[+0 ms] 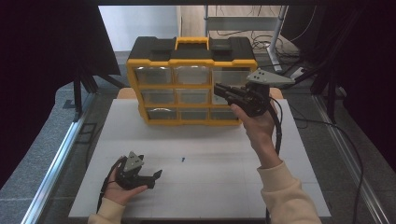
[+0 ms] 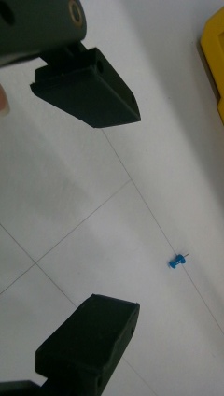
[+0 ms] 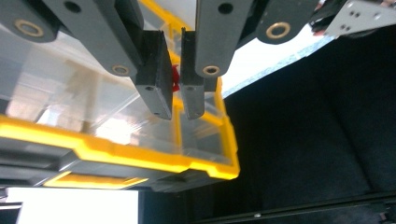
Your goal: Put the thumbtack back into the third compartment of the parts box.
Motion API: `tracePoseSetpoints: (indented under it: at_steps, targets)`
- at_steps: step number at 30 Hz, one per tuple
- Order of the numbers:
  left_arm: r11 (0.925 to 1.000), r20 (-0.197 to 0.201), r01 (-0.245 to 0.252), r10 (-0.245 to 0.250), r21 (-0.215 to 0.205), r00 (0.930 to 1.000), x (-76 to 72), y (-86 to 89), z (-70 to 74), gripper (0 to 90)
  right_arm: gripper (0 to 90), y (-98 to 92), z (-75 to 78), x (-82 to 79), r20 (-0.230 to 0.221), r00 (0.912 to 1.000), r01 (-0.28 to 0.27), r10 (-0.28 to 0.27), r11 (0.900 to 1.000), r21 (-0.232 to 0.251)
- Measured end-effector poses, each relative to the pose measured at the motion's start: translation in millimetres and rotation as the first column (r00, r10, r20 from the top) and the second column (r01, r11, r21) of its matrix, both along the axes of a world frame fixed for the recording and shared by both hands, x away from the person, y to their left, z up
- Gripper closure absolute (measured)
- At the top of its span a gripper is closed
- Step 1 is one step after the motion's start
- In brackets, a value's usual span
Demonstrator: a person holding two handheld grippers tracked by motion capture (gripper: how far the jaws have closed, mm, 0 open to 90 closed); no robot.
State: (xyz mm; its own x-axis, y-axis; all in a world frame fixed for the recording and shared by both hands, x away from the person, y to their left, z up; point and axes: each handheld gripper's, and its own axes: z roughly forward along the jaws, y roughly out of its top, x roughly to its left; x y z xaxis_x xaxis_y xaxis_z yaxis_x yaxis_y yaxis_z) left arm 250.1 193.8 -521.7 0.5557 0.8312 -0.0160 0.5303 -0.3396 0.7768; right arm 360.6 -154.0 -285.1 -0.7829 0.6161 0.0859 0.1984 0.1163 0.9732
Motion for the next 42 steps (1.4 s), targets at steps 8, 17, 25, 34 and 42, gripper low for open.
tracePoseSetpoints:
  at_steps: [8, 17, 25, 34, 42]
  targets:
    - [1.0, 0.001, 0.0, 0.0, -0.002, 1.0, 0.1, 0.3, 0.1, 10.1, 82.9, -5.0, 11.9, 13.8, -0.002, 0.998, 0.064, -0.064, 0.998, -0.021]
    - [1.0, 0.0, 0.001, -0.001, 0.003, 1.0, 0.4, -0.5, -0.6, 10.1, 82.6, -7.0, 11.8, 40.4, -0.007, 0.9857, 0.167, -0.168, 0.983, -0.069]
    - [1.0, 0.0, 0.001, -0.001, 0.002, 1.0, 0.6, 0.2, -0.7, 10.1, 53.6, -3.7, 12.1, 49.6, -0.001, 0.9727, 0.232, -0.232, 0.971, -0.062]
    - [1.0, -0.001, 0.003, -0.003, 0.005, 1.0, 0.3, -0.7, -0.6, 10.1, 40.9, -3.5, 9.9, 30.9, 0.009, 0.9898, 0.142, -0.142, 0.989, -0.033]
    - [1.0, -0.001, 0.004, -0.004, 0.007, 1.0, 0.2, -0.9, -0.7, 10.1, 39.4, -1.4, -1.5, 3.2, 0.032, 0.999, 0.031, -0.031, 0.999, -0.023]
